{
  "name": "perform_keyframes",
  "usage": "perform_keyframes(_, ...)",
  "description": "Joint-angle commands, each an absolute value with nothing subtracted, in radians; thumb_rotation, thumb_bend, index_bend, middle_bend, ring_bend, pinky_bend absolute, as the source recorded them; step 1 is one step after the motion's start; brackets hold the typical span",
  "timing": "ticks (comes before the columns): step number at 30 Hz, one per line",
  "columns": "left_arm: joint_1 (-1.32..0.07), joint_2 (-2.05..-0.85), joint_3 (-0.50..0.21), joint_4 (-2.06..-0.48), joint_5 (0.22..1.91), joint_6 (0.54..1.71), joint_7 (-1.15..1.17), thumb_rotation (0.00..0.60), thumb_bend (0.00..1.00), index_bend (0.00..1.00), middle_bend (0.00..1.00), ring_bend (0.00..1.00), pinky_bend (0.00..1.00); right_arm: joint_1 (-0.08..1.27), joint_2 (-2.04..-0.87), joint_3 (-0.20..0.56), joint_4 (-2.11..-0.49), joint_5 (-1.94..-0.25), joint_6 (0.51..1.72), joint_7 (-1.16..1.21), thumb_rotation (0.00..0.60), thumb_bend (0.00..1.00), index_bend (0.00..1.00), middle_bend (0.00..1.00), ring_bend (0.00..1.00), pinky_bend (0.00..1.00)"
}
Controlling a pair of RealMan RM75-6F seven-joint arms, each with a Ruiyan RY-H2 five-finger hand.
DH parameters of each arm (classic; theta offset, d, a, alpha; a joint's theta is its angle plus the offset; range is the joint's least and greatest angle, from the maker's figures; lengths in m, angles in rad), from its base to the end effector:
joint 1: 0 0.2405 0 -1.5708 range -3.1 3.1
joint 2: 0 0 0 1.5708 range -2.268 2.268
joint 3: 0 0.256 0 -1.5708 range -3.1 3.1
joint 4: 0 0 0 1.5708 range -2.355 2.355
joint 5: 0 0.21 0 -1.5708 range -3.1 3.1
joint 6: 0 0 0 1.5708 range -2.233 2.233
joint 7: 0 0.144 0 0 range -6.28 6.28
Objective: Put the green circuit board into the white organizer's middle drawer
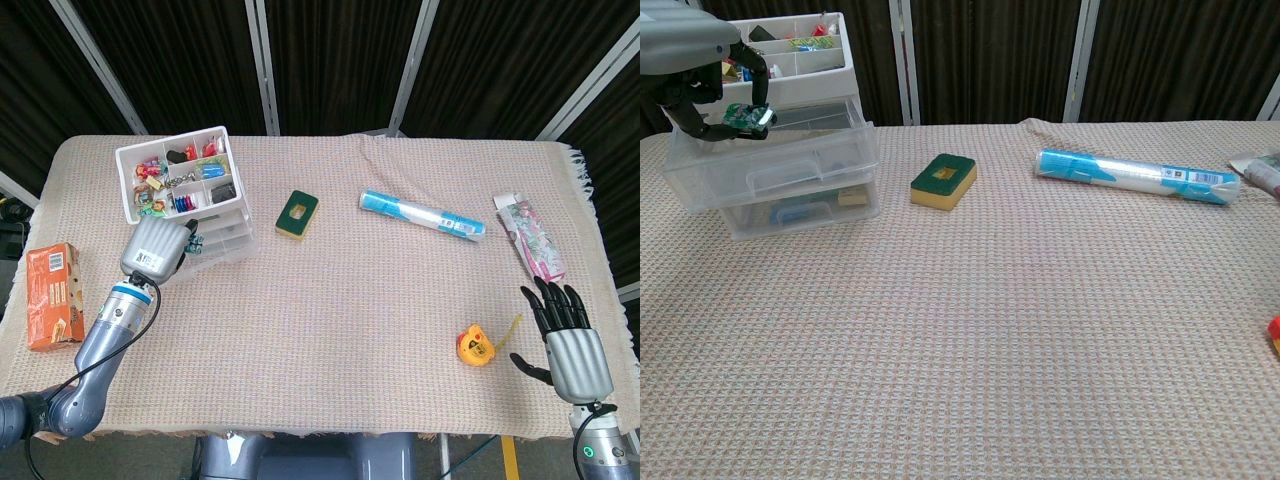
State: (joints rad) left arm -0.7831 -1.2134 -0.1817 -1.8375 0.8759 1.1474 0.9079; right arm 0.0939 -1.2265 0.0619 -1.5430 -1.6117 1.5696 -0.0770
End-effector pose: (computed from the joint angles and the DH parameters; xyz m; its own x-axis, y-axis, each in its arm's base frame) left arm -0.1350 0.3462 0.0910 0.7788 0.0269 0.6267 0.6088 -0.2734 -0.7447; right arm -0.2927 -0.1849 0.1377 0.4256 0.1038 0.8989 -0.8921 -0.1185 0.4360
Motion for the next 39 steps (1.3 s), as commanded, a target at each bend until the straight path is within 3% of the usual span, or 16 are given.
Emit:
perform_keyframes(1, -0.789, -1.210, -0.171, -1.836, 0.864, 1.145, 0.920, 0.600, 0.33, 0.52, 1.00, 0.96, 0.81, 0.094, -1.227, 0.062, -1.543, -1.612, 1.570, -0.077, 0.600, 0.00, 0.09, 0.00, 0.00, 0.00)
perform_keyframes(7, -0.791, -1.212, -0.160, -1.830, 0.863, 1.161, 0.924, 0.600, 0.17, 0.49, 1.00, 0.96, 0.81, 0.094, -1.226, 0.062, -1.544, -1.611, 1.570, -0.076, 0.600, 0.00, 0.09, 0.00, 0.00, 0.00)
perform_keyframes(19, -0.780, -1.200, -0.145, -1.852, 0.906, 1.197, 0.893, 0.600, 0.15, 0.45, 1.00, 0.95, 0.80, 0.094, -1.227, 0.062, -1.544, -1.612, 1.570, -0.074, 0.600, 0.00, 0.09, 0.00, 0.00, 0.00)
perform_keyframes(22, -0.769, -1.192, -0.142, -1.876, 0.958, 1.215, 0.861, 0.600, 0.15, 0.43, 0.94, 0.89, 0.76, 0.093, -1.227, 0.062, -1.544, -1.612, 1.571, -0.075, 0.600, 0.00, 0.09, 0.00, 0.00, 0.00)
perform_keyframes(25, -0.752, -1.182, -0.123, -1.906, 1.049, 1.237, 0.831, 0.600, 0.15, 0.40, 0.77, 0.76, 0.64, 0.093, -1.227, 0.062, -1.544, -1.612, 1.571, -0.075, 0.600, 0.00, 0.09, 0.00, 0.00, 0.00)
perform_keyframes(28, -0.716, -1.177, -0.076, -1.914, 1.207, 1.286, 0.797, 0.600, 0.26, 0.37, 0.49, 0.53, 0.47, 0.094, -1.228, 0.063, -1.543, -1.612, 1.571, -0.076, 0.600, 0.00, 0.09, 0.00, 0.00, 0.00)
perform_keyframes(30, -0.695, -1.183, -0.038, -1.893, 1.313, 1.316, 0.789, 0.600, 0.47, 0.34, 0.35, 0.42, 0.40, 0.093, -1.227, 0.062, -1.545, -1.611, 1.571, -0.075, 0.600, 0.00, 0.09, 0.00, 0.00, 0.00)
perform_keyframes(32, -0.678, -1.191, -0.002, -1.861, 1.409, 1.337, 0.778, 0.600, 0.83, 0.33, 0.26, 0.34, 0.37, 0.093, -1.228, 0.062, -1.544, -1.613, 1.572, -0.076, 0.600, 0.00, 0.09, 0.00, 0.00, 0.00)
perform_keyframes(34, -0.663, -1.200, 0.034, -1.826, 1.495, 1.350, 0.762, 0.600, 0.99, 0.32, 0.22, 0.29, 0.34, 0.093, -1.228, 0.062, -1.545, -1.613, 1.573, -0.076, 0.600, 0.00, 0.09, 0.00, 0.00, 0.00)
perform_keyframes(39, -0.636, -1.223, 0.111, -1.730, 1.654, 1.353, 0.773, 0.600, 1.00, 0.31, 0.15, 0.20, 0.23, 0.093, -1.229, 0.063, -1.545, -1.611, 1.572, -0.078, 0.600, 0.00, 0.09, 0.00, 0.00, 0.00)
